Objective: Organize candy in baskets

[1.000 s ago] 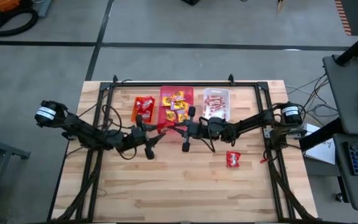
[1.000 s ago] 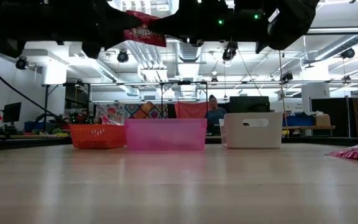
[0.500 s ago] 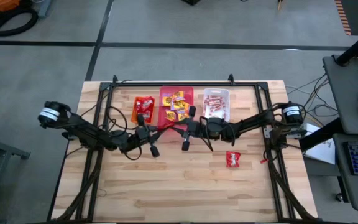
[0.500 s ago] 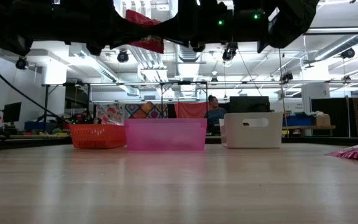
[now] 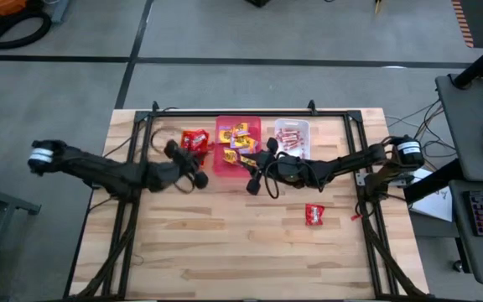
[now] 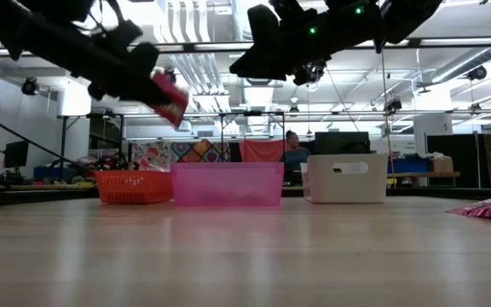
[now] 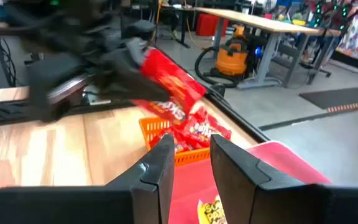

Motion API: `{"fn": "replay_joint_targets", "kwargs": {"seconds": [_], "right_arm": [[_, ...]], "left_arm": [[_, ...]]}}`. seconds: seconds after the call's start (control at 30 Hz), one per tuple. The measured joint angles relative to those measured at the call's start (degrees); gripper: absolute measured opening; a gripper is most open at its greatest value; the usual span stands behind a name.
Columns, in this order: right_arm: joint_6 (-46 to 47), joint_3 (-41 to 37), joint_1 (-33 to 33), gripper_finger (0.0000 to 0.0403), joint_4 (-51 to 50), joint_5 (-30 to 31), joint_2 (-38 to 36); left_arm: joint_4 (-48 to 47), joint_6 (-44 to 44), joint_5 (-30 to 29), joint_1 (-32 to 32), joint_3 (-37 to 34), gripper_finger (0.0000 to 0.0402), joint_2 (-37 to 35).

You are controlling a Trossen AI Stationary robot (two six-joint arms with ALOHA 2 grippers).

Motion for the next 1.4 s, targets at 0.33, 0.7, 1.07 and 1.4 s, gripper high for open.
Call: {"fn": "replay_joint_targets", "kwargs": {"seconds": [0.33,0.7,1.07,1.4], "right_arm": [[1.1,0.0,0.0,0.0096,-0.9,-0.2,0.1],[2.5,0.0,0.0,0.0096,-4.4,-0.6,0.1],[3.0,0.0,0.0,0.0096,-4.7,-0.6,0.1],[6.1,0.0,0.0,0.0096,-7.8,-0.7,0.0]], "left_arm": [[-32.2,-12.8,38.7,29.6,2.7,0.0000,-9.6],[-29.6,-14.4,46.4,36.8,0.8,0.0016,-5.2],[-29.8,-13.5,44.8,36.8,0.8,0.0099,-3.9],[-38.4,-8.4,44.4,36.8,5.3,0.0148,-5.1]]}}
